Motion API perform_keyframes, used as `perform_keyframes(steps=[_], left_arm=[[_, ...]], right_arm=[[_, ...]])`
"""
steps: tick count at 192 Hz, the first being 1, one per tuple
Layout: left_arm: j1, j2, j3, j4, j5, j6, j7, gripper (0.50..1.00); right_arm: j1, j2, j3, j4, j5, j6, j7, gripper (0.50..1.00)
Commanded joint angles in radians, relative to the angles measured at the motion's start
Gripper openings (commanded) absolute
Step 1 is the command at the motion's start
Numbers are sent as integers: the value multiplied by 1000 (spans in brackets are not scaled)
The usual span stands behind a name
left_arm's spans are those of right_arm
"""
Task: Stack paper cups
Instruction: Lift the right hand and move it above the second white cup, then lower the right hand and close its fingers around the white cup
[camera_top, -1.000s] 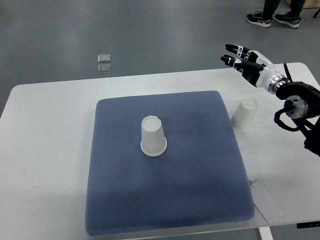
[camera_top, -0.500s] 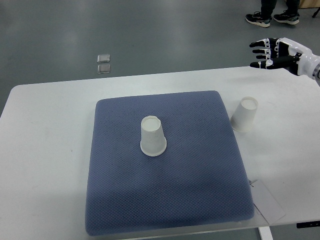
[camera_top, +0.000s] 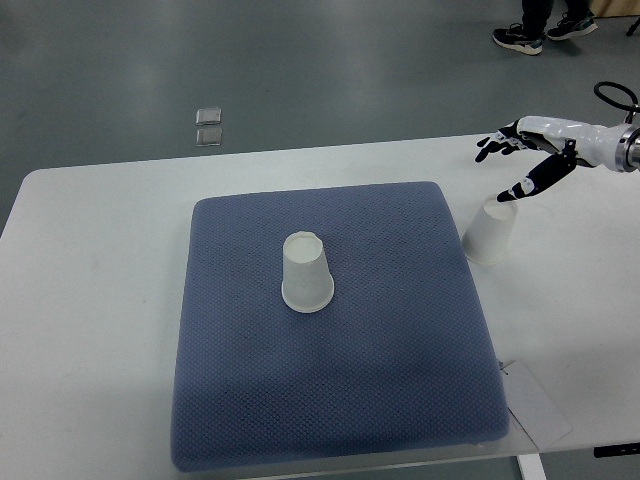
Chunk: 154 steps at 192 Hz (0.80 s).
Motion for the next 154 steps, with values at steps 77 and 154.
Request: perform_keyframes(steps=[77, 154], left_arm=[[0, 0, 0, 0, 0, 0, 0, 1000], [0, 0, 0, 0, 0, 0, 0, 1000]], right_arm=[[0, 21, -73, -12, -66, -65, -2, 909], [-1, 49, -130, -48, -68, -150, -3, 909]])
